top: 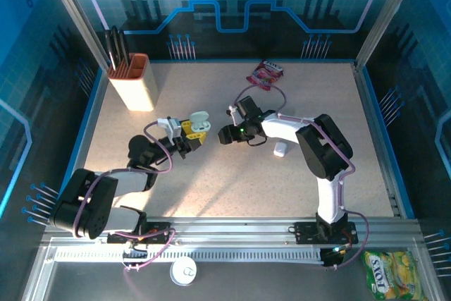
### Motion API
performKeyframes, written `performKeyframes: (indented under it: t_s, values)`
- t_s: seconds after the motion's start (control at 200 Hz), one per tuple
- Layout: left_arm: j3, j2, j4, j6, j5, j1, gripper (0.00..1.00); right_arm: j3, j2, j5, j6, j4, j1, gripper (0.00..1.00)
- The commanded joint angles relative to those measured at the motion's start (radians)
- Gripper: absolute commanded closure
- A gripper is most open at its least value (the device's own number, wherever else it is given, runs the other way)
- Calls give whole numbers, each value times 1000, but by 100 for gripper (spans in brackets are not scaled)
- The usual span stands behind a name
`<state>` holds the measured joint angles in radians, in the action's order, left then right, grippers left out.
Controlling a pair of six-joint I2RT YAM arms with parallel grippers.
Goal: Insert the wireless bluetooth earbuds into the charging case
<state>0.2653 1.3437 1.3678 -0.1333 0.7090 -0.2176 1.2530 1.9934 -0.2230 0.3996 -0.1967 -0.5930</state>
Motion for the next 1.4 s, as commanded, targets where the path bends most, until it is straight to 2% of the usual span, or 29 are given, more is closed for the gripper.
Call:
performKeyframes:
  t_s: [0.0,0.53,0.705,0.985,1.12,1.201,1.281,1.396]
  values:
    - [0,9,33,-23,27,7,64,-4,8,-47,8,-5,-11,33]
    - [7,11,33,-37,31,6,64,-61,-82,-80,85,2,-59,34]
    - [12,14,33,-39,33,6,64,-72,-109,-28,74,-7,-52,35]
    - [13,14,33,-41,34,6,64,0,-62,-33,18,-51,-38,38]
    - [2,1,25,-37,-8,11,65,66,-44,93,-10,-142,-83,42]
    - [-13,-15,2,-41,-97,33,64,106,-35,250,-18,-216,-126,44]
    - [-41,-17,11,-50,-196,89,64,147,-19,405,-16,-280,-170,46]
    - [-70,-36,33,-112,-309,185,65,207,19,562,-36,-358,-233,46]
